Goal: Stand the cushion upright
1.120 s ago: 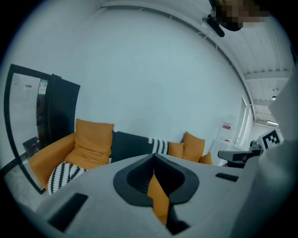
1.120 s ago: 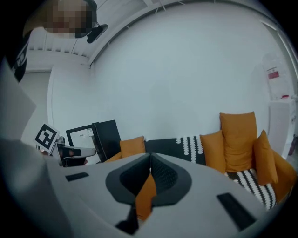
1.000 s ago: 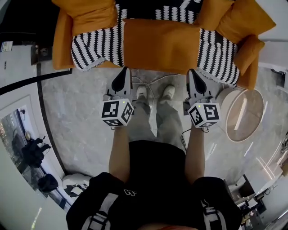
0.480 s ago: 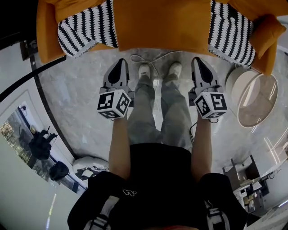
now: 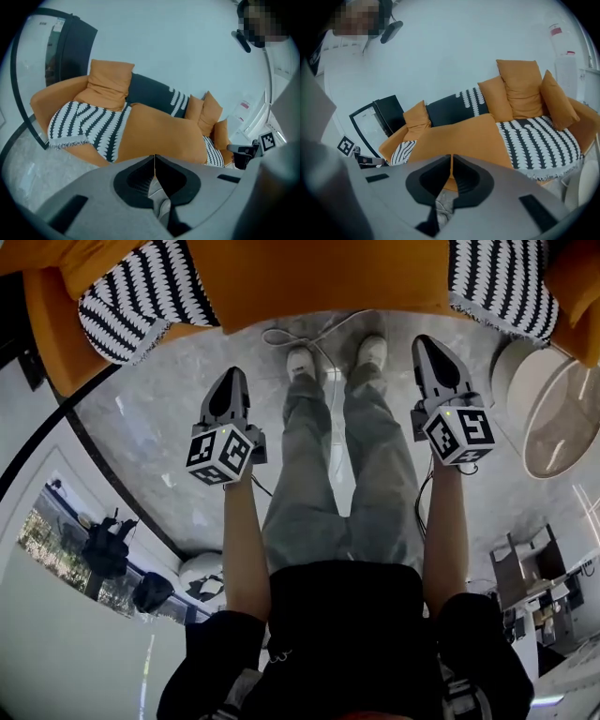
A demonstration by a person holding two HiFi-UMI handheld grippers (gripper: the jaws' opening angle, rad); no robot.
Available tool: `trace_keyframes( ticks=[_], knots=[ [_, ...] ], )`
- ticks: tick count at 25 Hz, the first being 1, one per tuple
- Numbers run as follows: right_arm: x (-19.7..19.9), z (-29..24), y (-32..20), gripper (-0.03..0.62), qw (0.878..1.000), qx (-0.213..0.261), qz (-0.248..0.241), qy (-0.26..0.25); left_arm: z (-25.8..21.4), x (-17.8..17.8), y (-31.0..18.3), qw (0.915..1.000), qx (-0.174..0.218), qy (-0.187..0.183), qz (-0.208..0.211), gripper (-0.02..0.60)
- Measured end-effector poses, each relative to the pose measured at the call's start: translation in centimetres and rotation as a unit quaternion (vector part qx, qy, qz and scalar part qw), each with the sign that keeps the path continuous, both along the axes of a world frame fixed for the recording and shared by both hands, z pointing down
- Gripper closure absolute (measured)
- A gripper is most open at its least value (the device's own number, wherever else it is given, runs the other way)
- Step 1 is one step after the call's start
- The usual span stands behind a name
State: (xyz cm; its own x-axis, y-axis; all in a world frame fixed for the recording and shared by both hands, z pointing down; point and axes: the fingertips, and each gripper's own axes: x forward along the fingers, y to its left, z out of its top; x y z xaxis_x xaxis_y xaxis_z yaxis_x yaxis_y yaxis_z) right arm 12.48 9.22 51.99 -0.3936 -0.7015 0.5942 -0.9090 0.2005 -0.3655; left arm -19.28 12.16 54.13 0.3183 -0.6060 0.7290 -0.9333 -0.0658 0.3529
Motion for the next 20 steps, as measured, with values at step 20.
trace_keyframes(
  ticks=[20],
  knots=[
    [7.8,12.2,-1.8,0.433,0.986,-0.092,-0.030,0.133,13.8,-3.4,-2.2,0.9785,-0.119,-0.126,0.112,0.402]
  ],
)
